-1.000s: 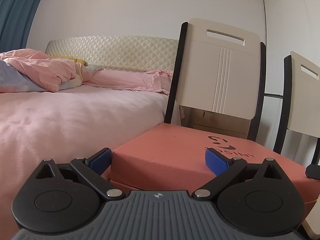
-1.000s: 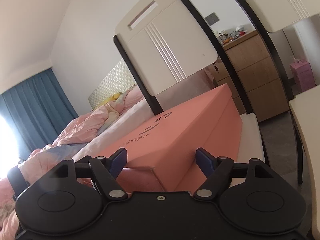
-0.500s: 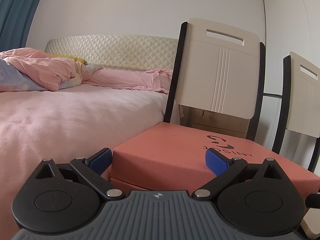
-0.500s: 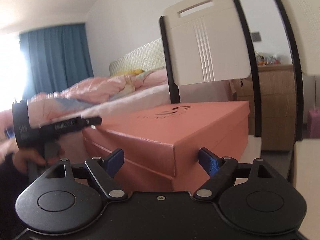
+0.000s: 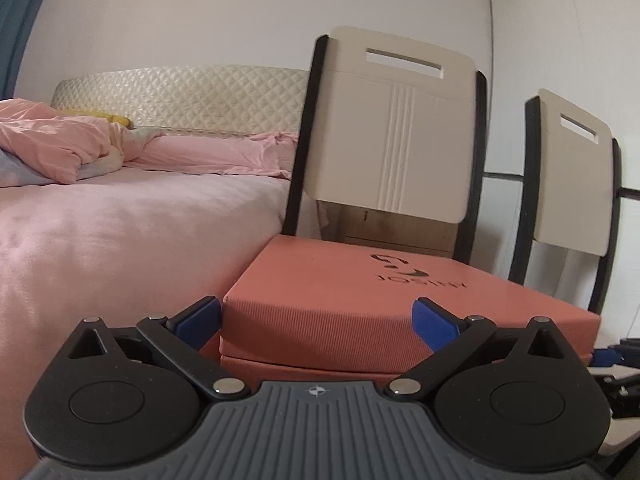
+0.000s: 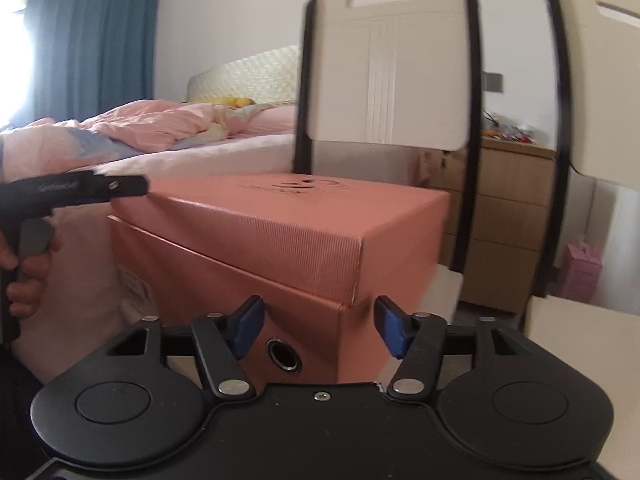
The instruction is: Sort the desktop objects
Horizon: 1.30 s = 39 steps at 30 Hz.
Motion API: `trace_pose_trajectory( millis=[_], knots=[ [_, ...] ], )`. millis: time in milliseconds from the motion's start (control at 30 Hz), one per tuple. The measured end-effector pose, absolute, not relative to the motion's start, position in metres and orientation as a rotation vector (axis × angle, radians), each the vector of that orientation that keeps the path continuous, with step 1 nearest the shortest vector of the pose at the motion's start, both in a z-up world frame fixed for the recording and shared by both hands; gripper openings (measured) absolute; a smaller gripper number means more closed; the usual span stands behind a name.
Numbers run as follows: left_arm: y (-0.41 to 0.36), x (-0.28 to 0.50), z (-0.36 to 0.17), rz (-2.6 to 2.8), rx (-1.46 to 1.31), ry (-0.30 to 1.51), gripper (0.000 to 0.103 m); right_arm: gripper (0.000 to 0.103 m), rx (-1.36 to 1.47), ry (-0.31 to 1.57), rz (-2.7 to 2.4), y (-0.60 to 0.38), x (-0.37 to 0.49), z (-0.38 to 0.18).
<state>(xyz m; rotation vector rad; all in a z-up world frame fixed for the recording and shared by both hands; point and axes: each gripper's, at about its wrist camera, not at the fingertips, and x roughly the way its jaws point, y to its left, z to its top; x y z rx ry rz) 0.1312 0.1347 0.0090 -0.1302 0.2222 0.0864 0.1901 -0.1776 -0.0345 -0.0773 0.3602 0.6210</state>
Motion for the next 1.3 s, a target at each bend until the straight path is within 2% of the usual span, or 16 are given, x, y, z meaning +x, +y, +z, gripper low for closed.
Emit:
trace_pose_trajectory(
  millis=[67,233,300,367,400,500,700,833,1067,1133,1300],
  knots=[
    [0.131,0.132,0.007,0.062,-0.129,0.228,0.101,0.050,-0.045,0.374,0.594,-0.185,0.198,-0.037],
    [0.128,0.130,0.007,0.038,-0.133,0.210,0.102,0.051,0.093,0.405,0.596,-0.210,0.212,-0.039],
    [0.130,0.130,0.006,0.034,-0.151,0.206,0.102,0.061,0.160,0.402,0.601,-0.220,0.213,-0.036],
    [0.136,0.131,0.005,0.036,-0.184,0.204,0.102,0.081,0.208,0.375,0.601,-0.228,0.211,-0.033],
    [0.138,0.131,0.005,0.036,-0.201,0.203,0.102,0.082,0.225,0.353,0.599,-0.232,0.210,-0.031],
    [0.147,0.137,0.006,0.020,-0.267,0.194,0.102,0.082,0.287,0.300,0.565,-0.239,0.213,-0.026],
    [0.174,0.166,0.006,-0.018,-0.440,0.227,0.102,0.080,0.536,0.345,0.526,-0.248,0.255,-0.029],
    [0.185,0.187,0.003,-0.078,-0.517,0.298,0.102,0.072,0.612,0.392,0.505,-0.244,0.279,-0.036],
    [0.184,0.200,0.001,-0.085,-0.470,0.350,0.102,0.066,0.673,0.437,0.536,-0.233,0.298,-0.046],
    [0.183,0.200,0.001,-0.084,-0.455,0.348,0.102,0.062,0.693,0.448,0.557,-0.229,0.299,-0.048],
    [0.182,0.197,0.002,-0.091,-0.448,0.328,0.100,0.062,0.660,0.427,0.538,-0.220,0.294,-0.043]
  ],
)
